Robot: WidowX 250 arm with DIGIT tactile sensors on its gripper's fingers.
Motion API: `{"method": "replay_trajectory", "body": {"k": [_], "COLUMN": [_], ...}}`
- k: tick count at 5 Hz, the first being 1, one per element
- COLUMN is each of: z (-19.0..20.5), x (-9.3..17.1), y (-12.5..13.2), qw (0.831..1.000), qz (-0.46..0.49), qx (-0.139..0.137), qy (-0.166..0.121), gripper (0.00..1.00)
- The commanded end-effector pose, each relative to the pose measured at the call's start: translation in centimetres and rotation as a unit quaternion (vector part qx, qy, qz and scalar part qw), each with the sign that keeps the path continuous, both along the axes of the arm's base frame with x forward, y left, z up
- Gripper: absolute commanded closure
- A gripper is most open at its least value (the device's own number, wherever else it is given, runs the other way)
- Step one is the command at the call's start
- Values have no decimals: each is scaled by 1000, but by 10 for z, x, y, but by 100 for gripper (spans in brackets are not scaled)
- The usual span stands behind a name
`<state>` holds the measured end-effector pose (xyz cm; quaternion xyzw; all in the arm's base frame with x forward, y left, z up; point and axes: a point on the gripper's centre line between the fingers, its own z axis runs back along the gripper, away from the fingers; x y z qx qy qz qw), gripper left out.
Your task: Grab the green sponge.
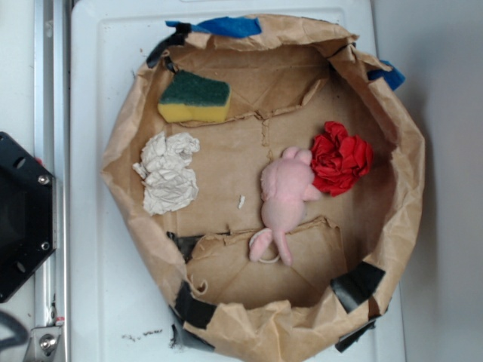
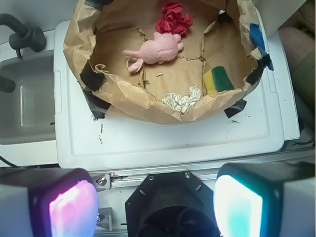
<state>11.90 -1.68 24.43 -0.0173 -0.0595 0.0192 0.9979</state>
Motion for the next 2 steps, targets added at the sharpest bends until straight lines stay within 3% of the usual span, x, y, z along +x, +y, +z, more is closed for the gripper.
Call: {"method": "replay_trajectory", "body": {"k": [1, 2], "z": [0, 1], "x": [0, 33], "y": [0, -2], "qw": [1000, 1000], "qz": [0, -2], "qx": [0, 13], "qy": [0, -16], "gripper": [0, 0]}}
